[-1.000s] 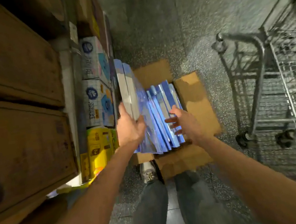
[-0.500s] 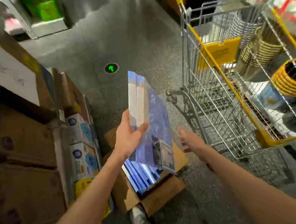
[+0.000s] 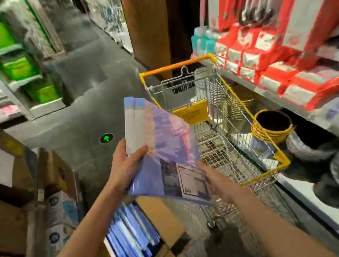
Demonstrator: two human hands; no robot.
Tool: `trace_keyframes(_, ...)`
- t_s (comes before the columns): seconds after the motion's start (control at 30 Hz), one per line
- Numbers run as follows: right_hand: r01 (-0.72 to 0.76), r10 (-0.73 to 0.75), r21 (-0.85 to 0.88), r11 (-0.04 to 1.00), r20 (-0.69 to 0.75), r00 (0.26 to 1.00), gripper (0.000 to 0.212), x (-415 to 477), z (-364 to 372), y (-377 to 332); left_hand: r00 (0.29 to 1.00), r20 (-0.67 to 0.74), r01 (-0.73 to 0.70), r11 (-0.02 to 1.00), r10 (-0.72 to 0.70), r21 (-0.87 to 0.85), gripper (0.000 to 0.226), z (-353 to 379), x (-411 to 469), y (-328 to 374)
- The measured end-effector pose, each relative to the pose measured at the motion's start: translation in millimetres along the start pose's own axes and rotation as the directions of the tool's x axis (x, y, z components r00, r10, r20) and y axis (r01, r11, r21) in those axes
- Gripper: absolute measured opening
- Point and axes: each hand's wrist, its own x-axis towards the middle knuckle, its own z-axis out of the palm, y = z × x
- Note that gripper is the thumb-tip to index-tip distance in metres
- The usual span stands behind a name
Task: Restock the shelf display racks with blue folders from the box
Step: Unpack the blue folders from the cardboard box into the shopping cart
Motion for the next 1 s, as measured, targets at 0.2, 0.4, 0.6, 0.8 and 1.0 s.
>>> trace_keyframes(0.2,0.060,-0.044,0.280,0.958,-0.063,0.997,0.034,-21.5,-78.7,-7.0,0.996,0.087,-0.023,1.000,0.023,0.002,0.050,64.0,4.8,28.4)
trace_keyframes(0.4,0.141,-0.007,0.360,0.922,-0.348,0.937,0.024,-11.2,-122.8,-5.0,0.972,0.231,0.014,0.997,-0.030,0.073,0.046,117.4,25.0,10.1)
trace_keyframes(0.6,0.165,-0.026,0.247,0.955,-0.484,0.875,0.022,25.6,-172.3,-16.4,0.918,0.359,0.113,0.979,-0.168,0.169,0.063,160.0,78.2,-32.9)
trace_keyframes(0.8,0.085,0.007,0.124,0.989,-0.605,0.796,0.007,88.4,-224.7,-33.2,0.863,0.414,0.234,0.955,-0.291,0.183,0.019,214.8,135.9,-63.7)
trace_keyframes(1.0,0.027,0.027,0.073,0.997,-0.652,0.758,0.010,119.5,-242.5,-46.4,0.807,0.391,0.358,0.893,-0.442,0.271,0.033,260.4,182.2,-87.6)
